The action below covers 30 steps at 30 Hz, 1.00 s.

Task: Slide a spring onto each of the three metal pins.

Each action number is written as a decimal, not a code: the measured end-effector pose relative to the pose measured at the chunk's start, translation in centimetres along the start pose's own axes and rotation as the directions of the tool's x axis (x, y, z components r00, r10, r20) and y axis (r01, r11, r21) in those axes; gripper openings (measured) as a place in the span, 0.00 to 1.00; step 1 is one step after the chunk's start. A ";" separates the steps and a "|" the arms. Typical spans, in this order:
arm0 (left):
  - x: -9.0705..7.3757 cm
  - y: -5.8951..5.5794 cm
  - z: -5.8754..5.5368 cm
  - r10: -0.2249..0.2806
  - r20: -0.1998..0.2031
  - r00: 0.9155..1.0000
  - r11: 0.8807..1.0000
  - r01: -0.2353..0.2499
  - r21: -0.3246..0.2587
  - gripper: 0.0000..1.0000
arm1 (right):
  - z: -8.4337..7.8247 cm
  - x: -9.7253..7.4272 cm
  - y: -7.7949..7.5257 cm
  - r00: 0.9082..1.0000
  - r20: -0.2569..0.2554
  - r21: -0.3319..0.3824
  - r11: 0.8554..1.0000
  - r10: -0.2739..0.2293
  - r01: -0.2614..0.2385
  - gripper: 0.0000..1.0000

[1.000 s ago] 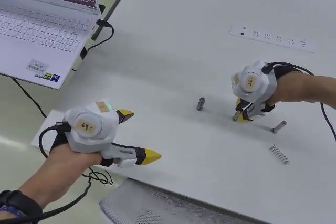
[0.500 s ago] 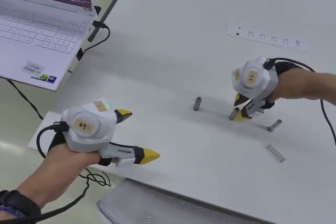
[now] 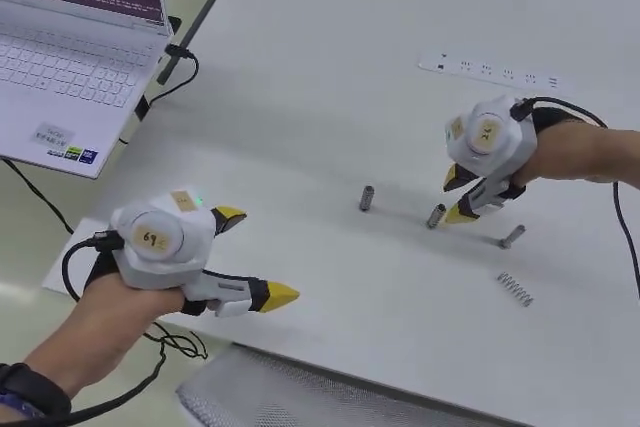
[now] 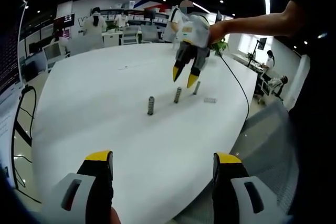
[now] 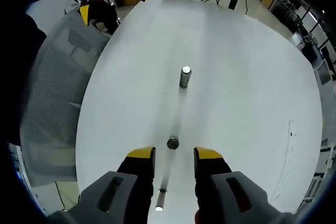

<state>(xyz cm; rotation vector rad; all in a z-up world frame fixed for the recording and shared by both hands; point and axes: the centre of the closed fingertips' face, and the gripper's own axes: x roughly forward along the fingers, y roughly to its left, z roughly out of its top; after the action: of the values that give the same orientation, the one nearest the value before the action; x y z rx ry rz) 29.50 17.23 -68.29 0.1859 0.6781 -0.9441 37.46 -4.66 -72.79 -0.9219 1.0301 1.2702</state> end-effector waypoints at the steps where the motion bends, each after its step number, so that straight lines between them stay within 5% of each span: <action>1: 0.0 -0.1 0.1 -0.001 0.001 1.000 1.000 0.001 0.001 0.75 | 0.0 -0.2 -0.1 1.000 0.009 0.009 1.000 -0.006 0.005 0.28; 10: -0.1 -0.1 0.6 0.002 0.002 1.000 1.000 -0.002 0.008 0.75 | 0.9 -1.9 -1.1 0.991 0.125 0.119 0.992 -0.052 0.037 0.30; 22: 0.1 0.0 0.9 -0.006 0.001 1.000 1.000 0.006 0.023 0.75 | 0.9 -3.9 -1.8 0.954 0.258 0.269 0.960 -0.150 0.078 0.35; 30: 0.3 0.1 0.9 -0.007 0.001 1.000 1.000 0.007 0.028 0.75 | 1.2 -4.8 -2.0 0.914 0.342 0.364 0.928 -0.216 0.083 0.37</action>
<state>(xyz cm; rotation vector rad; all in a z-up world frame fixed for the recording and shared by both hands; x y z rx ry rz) 30.06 16.70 -67.75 0.2083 0.6654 -0.9612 39.49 -5.10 -67.93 -0.4535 0.8187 1.0406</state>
